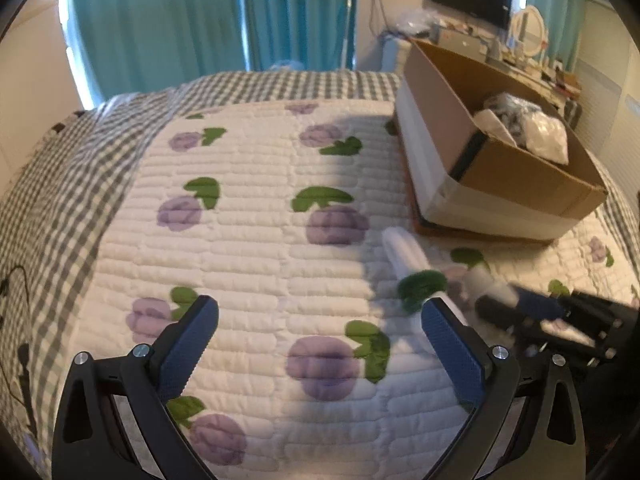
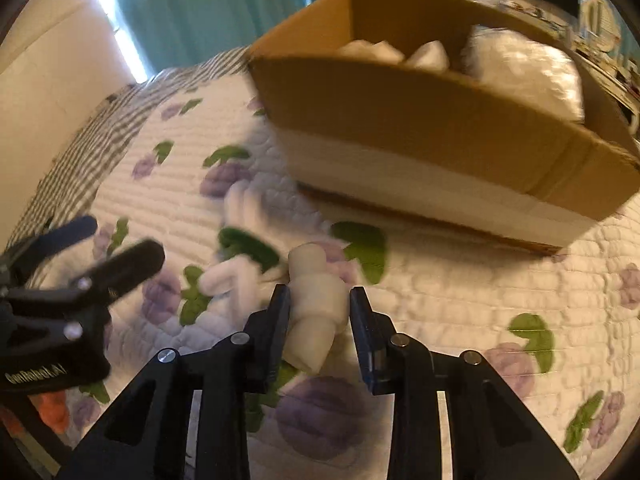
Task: Organize soft objects
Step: 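Grasp the white sock bundle with the right tool, then grasp the white plush toy with green band using the left tool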
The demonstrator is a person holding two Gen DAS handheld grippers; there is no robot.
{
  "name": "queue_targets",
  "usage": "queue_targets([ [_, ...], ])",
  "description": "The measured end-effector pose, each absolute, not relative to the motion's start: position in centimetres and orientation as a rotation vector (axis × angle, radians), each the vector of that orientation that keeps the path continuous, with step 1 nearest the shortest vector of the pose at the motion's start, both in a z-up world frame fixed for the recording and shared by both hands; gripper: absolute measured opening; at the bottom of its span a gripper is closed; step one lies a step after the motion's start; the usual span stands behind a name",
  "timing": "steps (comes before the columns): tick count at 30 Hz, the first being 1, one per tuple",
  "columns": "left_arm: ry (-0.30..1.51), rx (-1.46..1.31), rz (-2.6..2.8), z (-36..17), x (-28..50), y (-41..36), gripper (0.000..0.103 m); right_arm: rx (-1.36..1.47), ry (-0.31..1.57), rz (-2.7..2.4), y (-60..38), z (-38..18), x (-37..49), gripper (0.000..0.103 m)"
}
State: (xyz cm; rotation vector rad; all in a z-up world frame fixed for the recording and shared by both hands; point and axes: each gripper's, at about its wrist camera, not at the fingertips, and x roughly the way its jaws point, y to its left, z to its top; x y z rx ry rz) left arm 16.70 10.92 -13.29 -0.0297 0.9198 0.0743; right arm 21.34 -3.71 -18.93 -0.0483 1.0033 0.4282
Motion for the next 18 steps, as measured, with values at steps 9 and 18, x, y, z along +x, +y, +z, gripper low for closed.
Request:
queue_targets([
  [9, 0.95, -0.004, -0.009, -14.8, 18.0, 7.7, 0.102, -0.032, 0.95, 0.304, -7.4, -17.1, 22.2, 0.03],
  [18, 1.024, 0.022, -0.063, -17.6, 19.7, 5.2, 0.052, -0.009, 0.964, 0.286, -8.8, -17.7, 22.9, 0.03],
])
